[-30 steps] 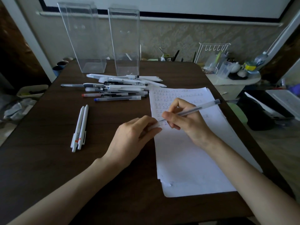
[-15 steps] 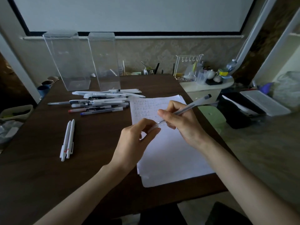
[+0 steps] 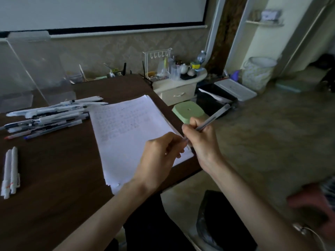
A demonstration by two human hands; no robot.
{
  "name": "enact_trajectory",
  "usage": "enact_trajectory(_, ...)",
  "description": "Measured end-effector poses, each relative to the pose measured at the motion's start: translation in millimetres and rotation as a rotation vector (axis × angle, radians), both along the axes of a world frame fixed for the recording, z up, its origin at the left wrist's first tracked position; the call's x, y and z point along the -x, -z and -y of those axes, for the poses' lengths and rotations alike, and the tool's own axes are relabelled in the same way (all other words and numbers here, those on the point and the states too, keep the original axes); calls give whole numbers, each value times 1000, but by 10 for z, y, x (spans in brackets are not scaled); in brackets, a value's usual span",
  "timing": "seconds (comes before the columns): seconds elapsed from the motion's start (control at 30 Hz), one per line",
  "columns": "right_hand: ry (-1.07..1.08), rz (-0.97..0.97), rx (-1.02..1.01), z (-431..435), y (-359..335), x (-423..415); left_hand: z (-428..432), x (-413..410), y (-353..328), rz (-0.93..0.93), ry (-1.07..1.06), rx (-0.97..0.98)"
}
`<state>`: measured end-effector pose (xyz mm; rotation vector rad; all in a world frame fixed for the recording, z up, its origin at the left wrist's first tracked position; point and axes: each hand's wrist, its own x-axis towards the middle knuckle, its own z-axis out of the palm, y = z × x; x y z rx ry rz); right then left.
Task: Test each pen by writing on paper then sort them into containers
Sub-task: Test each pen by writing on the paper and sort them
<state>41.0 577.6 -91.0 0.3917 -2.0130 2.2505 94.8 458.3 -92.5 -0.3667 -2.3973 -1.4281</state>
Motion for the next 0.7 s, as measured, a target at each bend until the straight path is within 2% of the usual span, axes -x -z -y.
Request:
enact_trajectory(0.07,81,59,16,-136,53,-72,-154,30,74,-10,18,39)
enact_trajectory(0.17,177,97,-69,-438,102,-131,-360,112,105,-35,142,130)
enact_trajectory(0.27,235,141,-127,-859,184,-177,-463,243,80,-78,262,425)
enact_trajectory(0.3,258,167,-204,-1040,301,-174,-451,297,105,-83,259,544)
enact_trajectory(0.37,310,280,-520,-1427,721,-154,-352,392,202,-30,238,682)
enact_trajectory(0.43,333,442,-780,-1753,1279,-152,-239,425,311,8,196,736)
enact_trajectory(0.53,273,704,-1025,-2053,1906,-222,-142,414,437,66,164,784)
enact_trajectory(0.63,284,775,-1012,-2214,2147,-184,-136,375,511,57,188,787)
enact_trajectory(0.7,350,675,-964,-2106,1872,-75,-127,363,521,61,183,752)
